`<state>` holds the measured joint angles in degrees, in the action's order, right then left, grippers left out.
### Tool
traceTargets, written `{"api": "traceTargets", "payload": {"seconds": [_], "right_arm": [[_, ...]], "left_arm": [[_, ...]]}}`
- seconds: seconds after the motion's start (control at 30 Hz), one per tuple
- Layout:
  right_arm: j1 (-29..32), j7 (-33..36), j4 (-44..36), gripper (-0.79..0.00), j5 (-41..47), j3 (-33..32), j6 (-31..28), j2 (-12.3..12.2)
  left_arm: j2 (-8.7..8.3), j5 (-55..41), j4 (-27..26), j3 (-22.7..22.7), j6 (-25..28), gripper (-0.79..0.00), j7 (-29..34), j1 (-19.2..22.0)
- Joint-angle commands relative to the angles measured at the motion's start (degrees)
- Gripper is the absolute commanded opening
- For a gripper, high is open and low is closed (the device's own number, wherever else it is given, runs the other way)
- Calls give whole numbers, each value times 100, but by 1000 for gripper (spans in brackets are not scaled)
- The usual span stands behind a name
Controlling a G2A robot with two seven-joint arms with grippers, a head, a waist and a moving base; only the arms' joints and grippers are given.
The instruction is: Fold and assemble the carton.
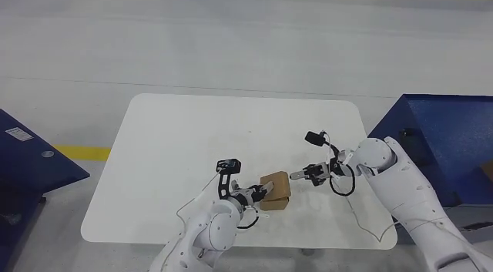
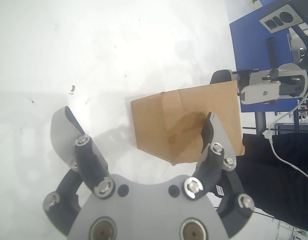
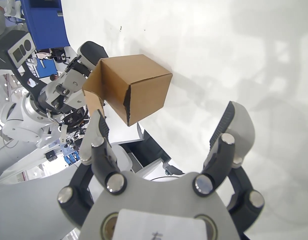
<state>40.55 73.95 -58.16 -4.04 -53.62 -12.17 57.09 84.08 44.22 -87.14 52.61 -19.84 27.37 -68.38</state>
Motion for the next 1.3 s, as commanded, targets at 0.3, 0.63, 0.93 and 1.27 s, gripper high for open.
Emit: {"api": "traceTargets", "payload": {"seconds": [0.3, 0.63, 0.93, 1.27], "right_arm": [[-26, -62, 4, 0, -143, 115, 80, 34], [-64, -134, 30, 0, -272, 268, 110, 93], [-90, -138, 64, 0, -287, 294, 129, 113], [-128, -153, 138, 0, -294, 346, 112, 149]], "left_arm": [[19, 10, 65, 1, 13, 0, 40, 4], [43, 22, 119, -18, 35, 0, 70, 43], [72, -11, 202, -44, 39, 0, 93, 85], [96, -23, 259, -52, 52, 0, 90, 105]]}}
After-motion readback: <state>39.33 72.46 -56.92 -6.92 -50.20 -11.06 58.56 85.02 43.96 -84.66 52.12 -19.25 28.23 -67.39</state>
